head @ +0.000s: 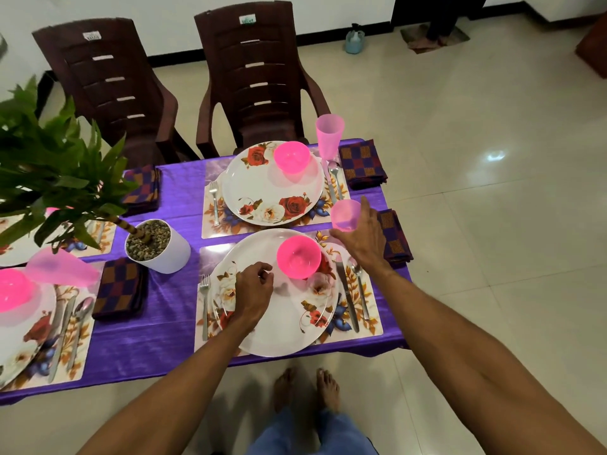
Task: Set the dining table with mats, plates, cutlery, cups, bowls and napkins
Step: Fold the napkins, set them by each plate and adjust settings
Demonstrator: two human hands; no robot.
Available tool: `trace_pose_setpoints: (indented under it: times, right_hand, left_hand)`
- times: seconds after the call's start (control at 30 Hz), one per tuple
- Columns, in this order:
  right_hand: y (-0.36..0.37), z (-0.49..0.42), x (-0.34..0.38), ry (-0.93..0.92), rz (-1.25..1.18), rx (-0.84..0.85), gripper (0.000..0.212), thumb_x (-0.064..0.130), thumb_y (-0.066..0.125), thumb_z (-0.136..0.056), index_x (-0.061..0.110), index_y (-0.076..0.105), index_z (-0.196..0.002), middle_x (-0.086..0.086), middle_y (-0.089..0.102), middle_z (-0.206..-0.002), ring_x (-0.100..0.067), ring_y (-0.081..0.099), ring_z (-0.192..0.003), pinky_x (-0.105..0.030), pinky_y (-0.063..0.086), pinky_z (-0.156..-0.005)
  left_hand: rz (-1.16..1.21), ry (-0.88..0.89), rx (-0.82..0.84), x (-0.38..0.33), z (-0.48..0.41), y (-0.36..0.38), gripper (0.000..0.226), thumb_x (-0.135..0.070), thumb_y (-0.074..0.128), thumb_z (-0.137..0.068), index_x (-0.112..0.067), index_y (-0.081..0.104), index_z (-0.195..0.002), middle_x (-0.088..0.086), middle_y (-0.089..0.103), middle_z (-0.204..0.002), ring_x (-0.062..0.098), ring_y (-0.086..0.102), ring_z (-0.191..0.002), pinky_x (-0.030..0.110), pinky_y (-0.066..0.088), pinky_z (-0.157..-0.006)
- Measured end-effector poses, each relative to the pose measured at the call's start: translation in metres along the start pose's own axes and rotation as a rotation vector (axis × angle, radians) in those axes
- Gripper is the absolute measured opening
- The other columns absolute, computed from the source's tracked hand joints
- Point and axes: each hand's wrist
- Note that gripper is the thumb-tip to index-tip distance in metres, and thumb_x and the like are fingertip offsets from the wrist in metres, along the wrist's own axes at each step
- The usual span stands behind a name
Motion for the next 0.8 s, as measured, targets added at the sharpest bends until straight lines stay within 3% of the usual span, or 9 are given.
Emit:
trace_pose_setpoints:
  times: [0.1,0.27,0.4,0.53,0.6,0.67,0.8]
  right_hand:
    - [0.000,-0.005,0.000,0.005,0.017,0.025,0.113,0.047,0.087,-0.069,0.018,0.021,-0.156,-0.016,0.043,-0.149,-0.039,0.049,-0.131,-0.053,0.048,-0.099]
    - [-0.002,0.002,-0.006,-0.004,-0.015,0.018,0.105,0.044,0.087,-0.066,0.018,0.028,-0.150,-0.012,0.047,-0.144,-0.035,0.053,-0.126,-0.048,0.048,-0.096]
    - [-0.003,0.006,-0.007,-0.001,-0.043,0.013,0.107,0.048,0.087,-0.066,0.018,0.028,-0.150,-0.014,0.047,-0.144,-0.035,0.052,-0.127,-0.046,0.047,-0.096]
    - [-0.003,0.008,-0.006,0.015,-0.034,0.031,0.124,0.056,0.087,-0.065,0.019,0.014,-0.158,-0.016,0.038,-0.154,-0.040,0.047,-0.134,-0.055,0.042,-0.104]
    - [-0.006,0.010,-0.005,0.019,-0.041,0.018,0.138,0.068,0.085,-0.057,0.023,0.004,-0.159,-0.017,0.033,-0.157,-0.042,0.044,-0.137,-0.060,0.041,-0.105]
    - [-0.009,0.013,-0.005,0.002,-0.043,-0.016,0.144,0.079,0.079,-0.051,0.026,-0.001,-0.159,-0.016,0.027,-0.160,-0.041,0.038,-0.141,-0.062,0.042,-0.103]
    - [-0.014,0.027,-0.006,-0.031,-0.047,-0.102,0.130,0.078,0.074,-0.061,0.022,0.010,-0.159,-0.013,0.025,-0.161,-0.035,0.031,-0.145,-0.057,0.039,-0.107]
  left_hand:
    - [0.009,-0.023,-0.001,0.003,-0.001,0.002,0.021,-0.006,0.069,-0.090,-0.005,0.072,-0.110,0.011,0.073,-0.096,0.019,0.067,-0.085,0.036,0.058,-0.085]
    - [0.025,-0.085,0.024,0.001,-0.003,0.009,0.021,-0.010,0.067,-0.092,-0.005,0.070,-0.112,0.011,0.073,-0.097,0.016,0.063,-0.081,0.026,0.048,-0.078]
    - [0.054,-0.142,0.005,-0.003,-0.005,0.013,0.025,-0.016,0.058,-0.099,-0.004,0.066,-0.119,0.013,0.072,-0.105,0.025,0.067,-0.092,0.026,0.042,-0.081]
    - [0.109,-0.216,0.063,-0.006,-0.009,0.018,0.039,-0.034,0.051,-0.102,-0.009,0.057,-0.131,0.016,0.073,-0.102,0.027,0.070,-0.087,0.034,0.055,-0.077]
    - [0.129,-0.247,0.117,-0.005,-0.013,0.022,0.047,-0.039,0.054,-0.100,-0.012,0.051,-0.138,0.017,0.071,-0.107,0.027,0.071,-0.080,0.036,0.061,-0.062]
    - [0.153,-0.284,0.148,-0.005,-0.017,0.025,0.047,-0.033,0.057,-0.099,-0.013,0.049,-0.140,0.020,0.069,-0.112,0.026,0.072,-0.072,0.030,0.059,-0.050]
    - [0.150,-0.325,0.147,-0.013,-0.026,0.030,0.040,-0.017,0.056,-0.098,-0.009,0.053,-0.137,0.022,0.071,-0.106,0.020,0.070,-0.057,0.025,0.058,-0.048]
Point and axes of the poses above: each hand's wrist, its own z-axis away from the middle knuckle, its own y-axis out of the palm, x = y × z
